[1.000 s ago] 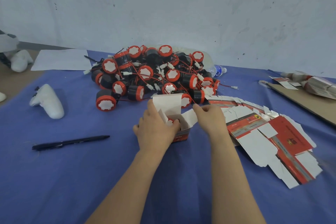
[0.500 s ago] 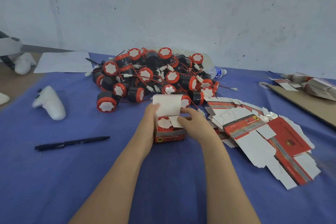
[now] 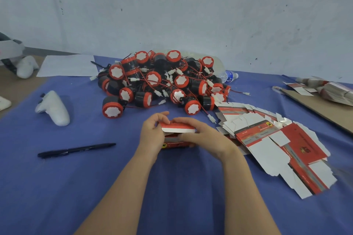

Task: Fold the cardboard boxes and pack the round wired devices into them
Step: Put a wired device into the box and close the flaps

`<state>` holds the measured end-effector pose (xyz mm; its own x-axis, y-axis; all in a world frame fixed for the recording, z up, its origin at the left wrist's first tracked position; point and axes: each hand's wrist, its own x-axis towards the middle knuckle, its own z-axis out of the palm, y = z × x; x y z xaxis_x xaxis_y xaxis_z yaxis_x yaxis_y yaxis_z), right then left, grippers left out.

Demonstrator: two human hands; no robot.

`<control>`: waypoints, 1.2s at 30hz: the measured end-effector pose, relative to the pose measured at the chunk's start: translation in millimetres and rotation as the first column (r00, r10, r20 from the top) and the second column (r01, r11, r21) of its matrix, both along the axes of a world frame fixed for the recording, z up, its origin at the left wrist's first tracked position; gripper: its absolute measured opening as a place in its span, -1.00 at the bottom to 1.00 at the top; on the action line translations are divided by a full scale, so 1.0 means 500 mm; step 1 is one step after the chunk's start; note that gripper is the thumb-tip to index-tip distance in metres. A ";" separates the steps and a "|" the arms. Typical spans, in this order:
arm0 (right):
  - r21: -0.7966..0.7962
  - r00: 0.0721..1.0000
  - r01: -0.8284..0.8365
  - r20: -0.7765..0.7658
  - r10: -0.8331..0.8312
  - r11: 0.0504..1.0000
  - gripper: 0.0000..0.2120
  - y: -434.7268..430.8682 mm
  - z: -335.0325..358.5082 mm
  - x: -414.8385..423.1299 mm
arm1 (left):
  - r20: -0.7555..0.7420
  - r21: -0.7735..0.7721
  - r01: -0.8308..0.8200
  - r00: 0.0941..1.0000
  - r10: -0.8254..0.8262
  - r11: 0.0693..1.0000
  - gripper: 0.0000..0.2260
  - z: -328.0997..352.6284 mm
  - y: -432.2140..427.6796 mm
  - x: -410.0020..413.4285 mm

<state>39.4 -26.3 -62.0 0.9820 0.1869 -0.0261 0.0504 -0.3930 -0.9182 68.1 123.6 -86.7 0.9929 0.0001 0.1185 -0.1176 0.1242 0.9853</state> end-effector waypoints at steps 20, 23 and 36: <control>0.024 0.967 0.236 0.094 -0.237 0.972 -0.72 0.031 -0.030 0.027 | 0.177 0.356 -0.014 0.983 -0.053 0.934 -0.74 0.002 0.023 0.004; 0.042 0.949 0.302 0.085 -0.304 0.952 -0.69 0.040 -0.033 0.034 | 0.128 0.321 -0.054 0.992 0.013 0.946 -0.73 0.004 0.015 0.001; 0.039 0.928 0.372 -0.041 -0.370 0.928 -0.72 0.046 -0.026 0.029 | -0.195 0.166 0.021 0.981 0.012 0.986 -0.53 0.017 -0.006 -0.003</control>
